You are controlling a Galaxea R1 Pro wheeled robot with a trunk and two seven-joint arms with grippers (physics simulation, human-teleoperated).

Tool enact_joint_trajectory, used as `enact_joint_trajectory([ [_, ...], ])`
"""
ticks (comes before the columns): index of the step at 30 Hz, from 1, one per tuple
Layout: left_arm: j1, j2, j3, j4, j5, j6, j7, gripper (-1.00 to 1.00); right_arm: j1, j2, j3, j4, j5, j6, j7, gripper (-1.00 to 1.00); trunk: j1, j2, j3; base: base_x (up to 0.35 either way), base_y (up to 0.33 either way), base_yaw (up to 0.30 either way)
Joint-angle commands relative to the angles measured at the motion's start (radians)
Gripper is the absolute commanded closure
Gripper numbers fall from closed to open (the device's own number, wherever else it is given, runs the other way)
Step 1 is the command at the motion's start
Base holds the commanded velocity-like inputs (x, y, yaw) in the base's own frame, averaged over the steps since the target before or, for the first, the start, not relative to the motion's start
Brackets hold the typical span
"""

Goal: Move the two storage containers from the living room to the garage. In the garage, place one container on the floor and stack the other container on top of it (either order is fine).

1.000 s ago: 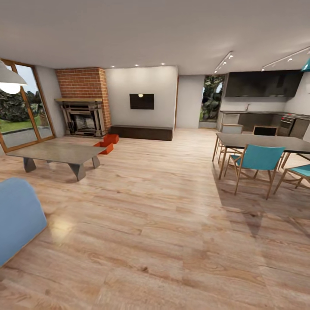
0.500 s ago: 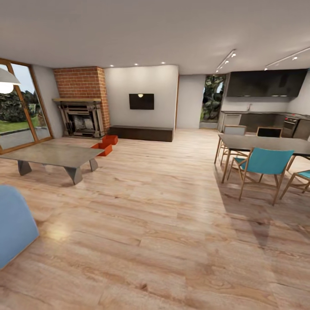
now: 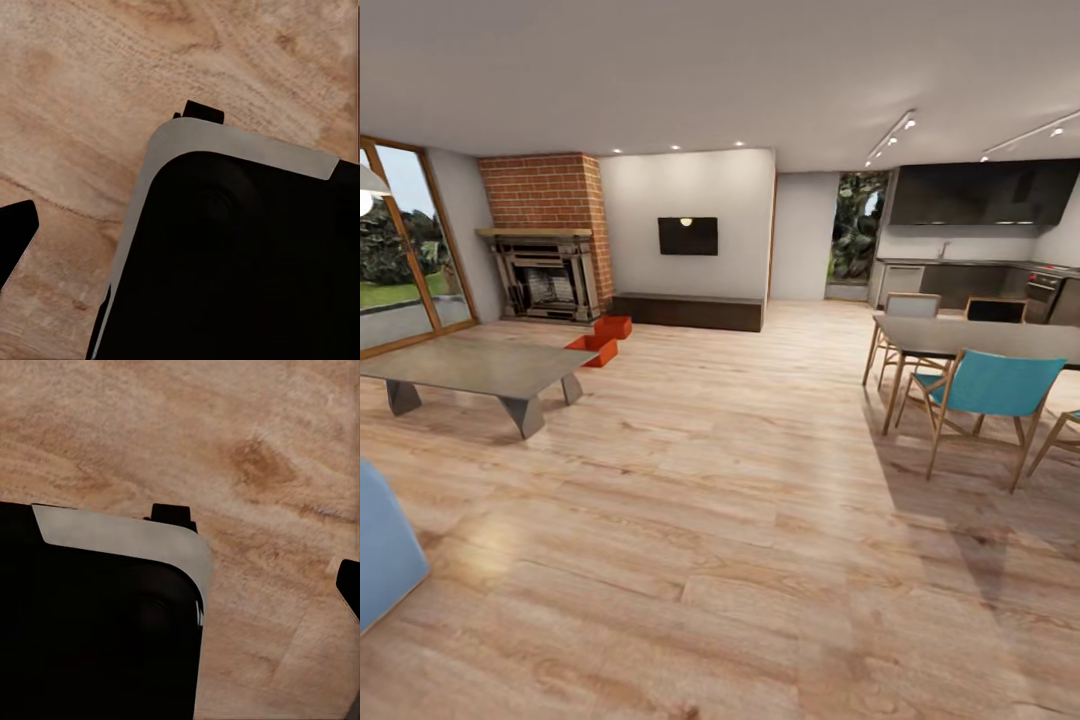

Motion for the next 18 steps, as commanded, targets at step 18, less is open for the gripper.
enact_joint_trajectory([
  [18,0.0,0.007,0.0,-0.003,0.012,0.024,0.001,-1.0,-0.001,-0.002,0.005,0.004,-0.001,-0.008,-0.003,-1.0,0.001,0.0,-0.001,0.322,0.0,0.0],
])
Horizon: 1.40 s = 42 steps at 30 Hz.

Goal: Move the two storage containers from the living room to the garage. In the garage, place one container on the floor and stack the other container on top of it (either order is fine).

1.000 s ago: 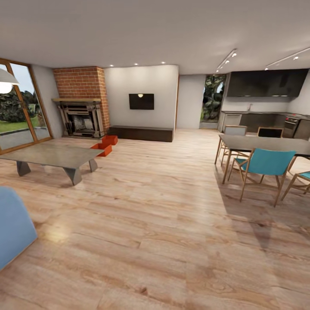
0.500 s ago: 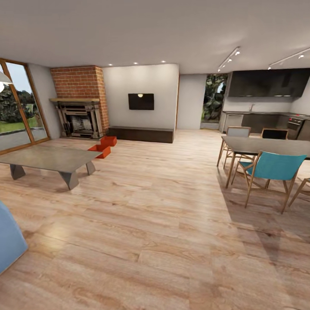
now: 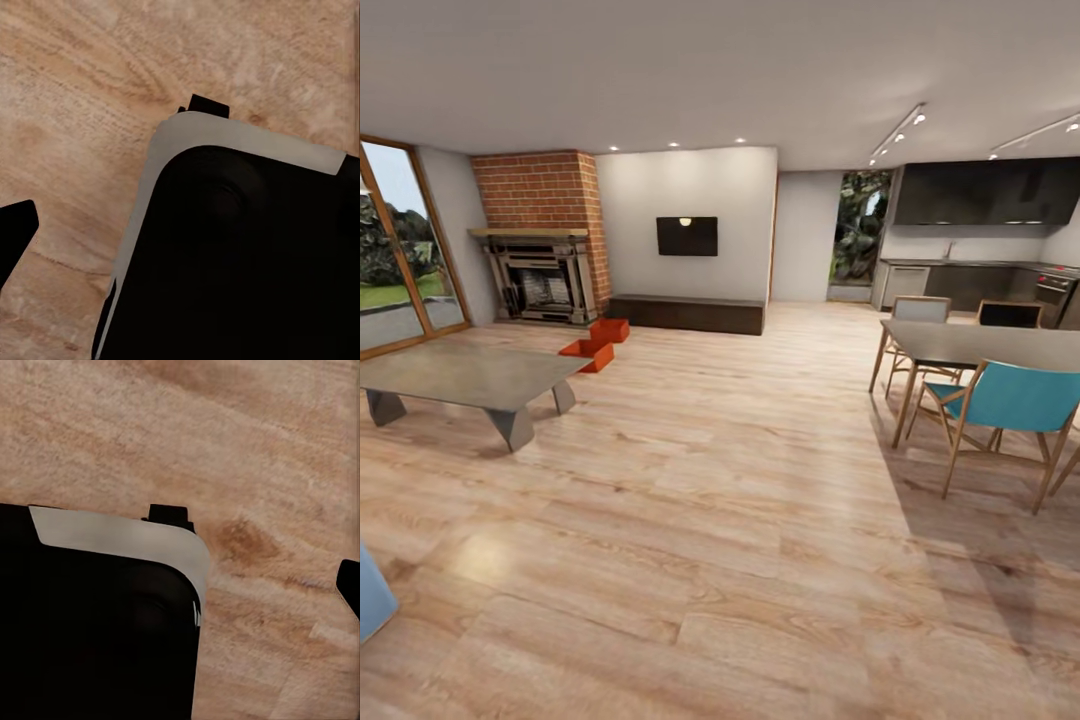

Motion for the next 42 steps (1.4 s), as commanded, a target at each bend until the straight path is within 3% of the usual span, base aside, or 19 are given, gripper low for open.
enact_joint_trajectory([
  [1,0.0,0.0,-0.002,-0.001,0.01,0.002,0.002,-1.0,-0.001,0.0,0.007,0.003,0.001,-0.005,0.0,-1.0,0.001,0.0,-0.001,0.322,0.0,0.0],
  [42,0.0,0.0,-0.002,-0.003,0.01,0.004,-0.002,-1.0,-0.001,0.0,0.007,0.003,0.001,-0.006,0.0,-1.0,0.001,0.0,-0.001,0.322,0.0,0.0],
])
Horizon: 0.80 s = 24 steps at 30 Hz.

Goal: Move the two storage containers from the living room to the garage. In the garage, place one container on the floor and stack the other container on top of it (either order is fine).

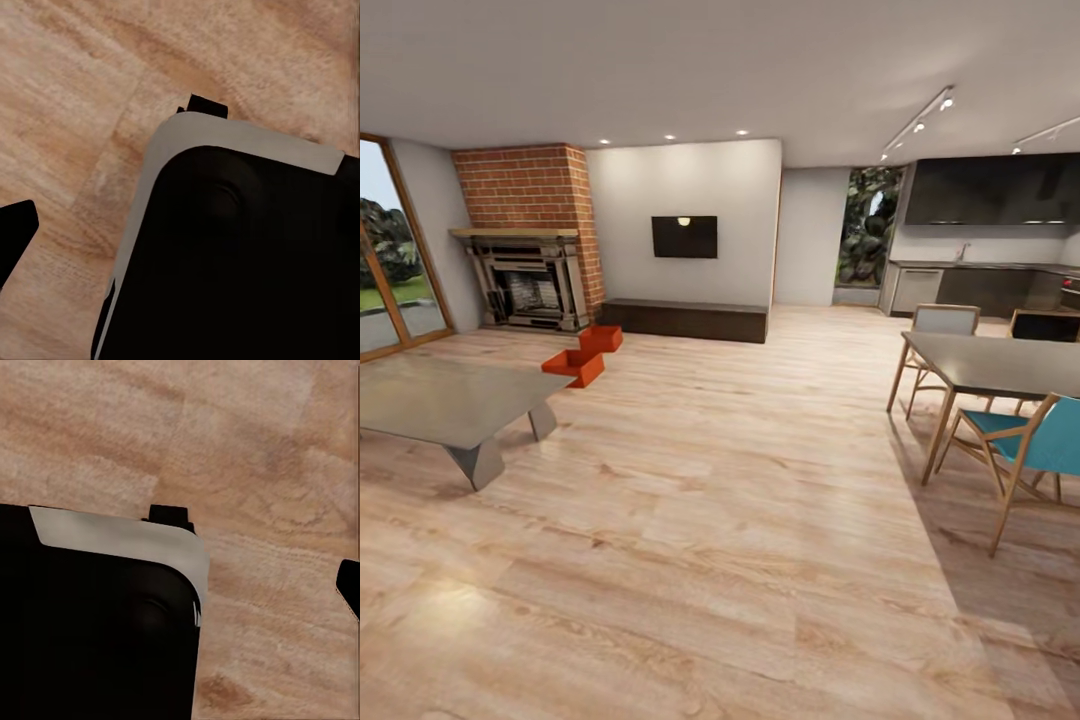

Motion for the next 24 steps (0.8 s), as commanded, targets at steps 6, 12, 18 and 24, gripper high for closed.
enact_joint_trajectory([
  [6,0.0,0.0,-0.002,-0.001,0.011,0.032,0.0,-1.0,-0.001,0.0,0.007,0.003,0.001,-0.005,0.0,-1.0,0.001,0.0,-0.001,0.322,0.0,0.0],
  [12,0.0,0.0,-0.002,-0.001,0.011,0.049,0.0,-1.0,-0.001,0.0,0.007,0.003,0.002,-0.005,0.0,-1.0,0.001,0.0,-0.001,0.322,0.0,0.0],
  [18,0.0,0.0,-0.002,-0.001,0.01,0.049,0.0,-1.0,-0.001,0.0,0.007,0.003,0.002,-0.005,-0.001,-1.0,0.001,0.0,-0.001,0.322,0.0,0.0],
  [24,0.0,0.0,-0.002,-0.001,0.01,0.049,0.0,-1.0,-0.001,0.0,0.008,0.003,0.002,-0.005,-0.001,-1.0,0.001,0.0,-0.001,0.322,0.0,0.0],
])
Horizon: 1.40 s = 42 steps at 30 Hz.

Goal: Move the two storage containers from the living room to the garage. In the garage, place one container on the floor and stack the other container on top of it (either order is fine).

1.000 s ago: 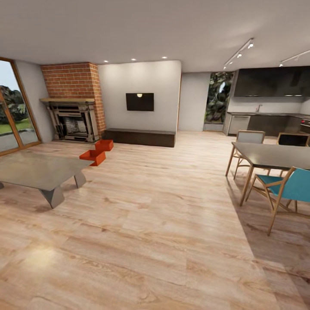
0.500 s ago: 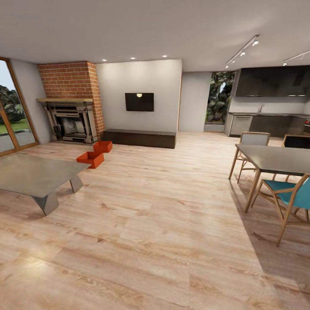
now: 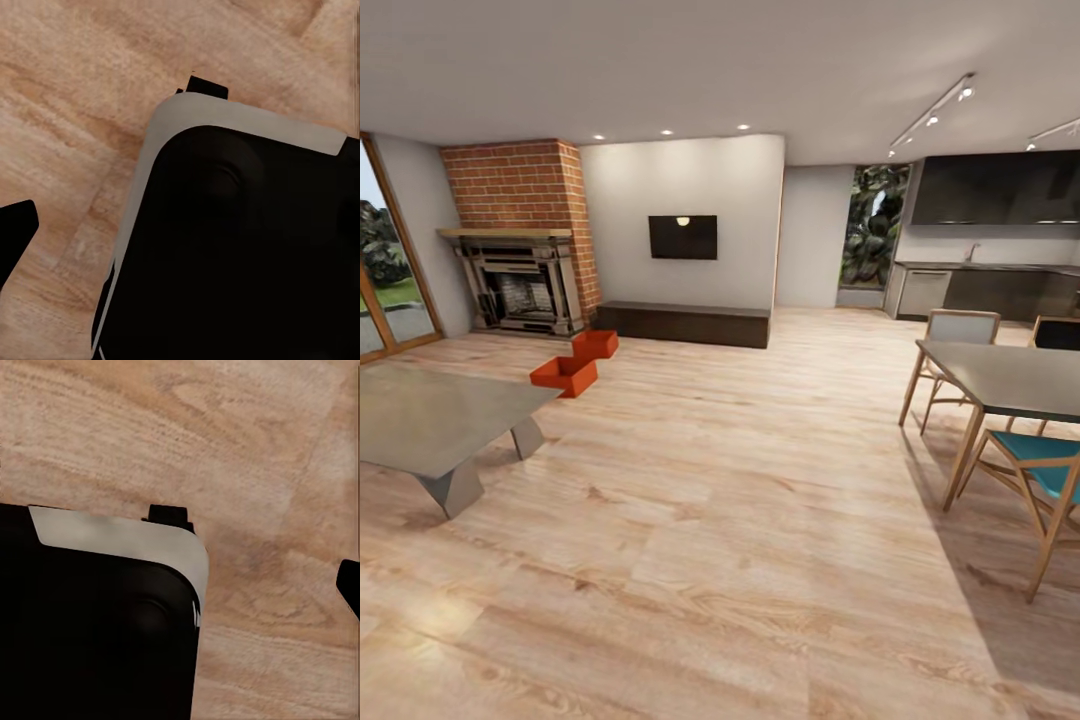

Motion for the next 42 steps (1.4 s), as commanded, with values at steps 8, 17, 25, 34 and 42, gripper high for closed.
enact_joint_trajectory([
  [8,0.0,0.0,-0.001,-0.002,0.011,0.006,0.002,-1.0,-0.001,0.0,0.006,0.003,0.001,-0.005,0.0,-1.0,0.001,0.0,-0.001,0.322,0.0,0.0],
  [17,0.0,0.0,-0.001,-0.002,0.011,0.006,0.002,-1.0,-0.001,0.0,0.007,0.003,0.001,-0.006,0.0,-1.0,0.001,0.0,-0.001,0.322,0.0,0.0],
  [25,0.0,0.0,-0.001,-0.001,0.011,0.007,0.002,-1.0,-0.001,0.0,0.006,0.003,0.001,-0.005,0.001,-1.0,0.001,0.0,-0.001,0.322,0.0,0.0],
  [34,0.0,0.0,-0.001,-0.001,0.011,0.006,0.002,-1.0,-0.001,0.006,0.002,0.003,-0.004,-0.001,0.002,-1.0,0.001,0.0,-0.001,0.322,0.0,0.0],
  [42,0.0,0.0,-0.001,-0.001,0.011,0.006,0.002,-1.0,-0.001,0.006,0.001,0.003,-0.002,-0.005,0.001,-1.0,0.001,0.0,-0.001,0.322,0.0,0.0],
])
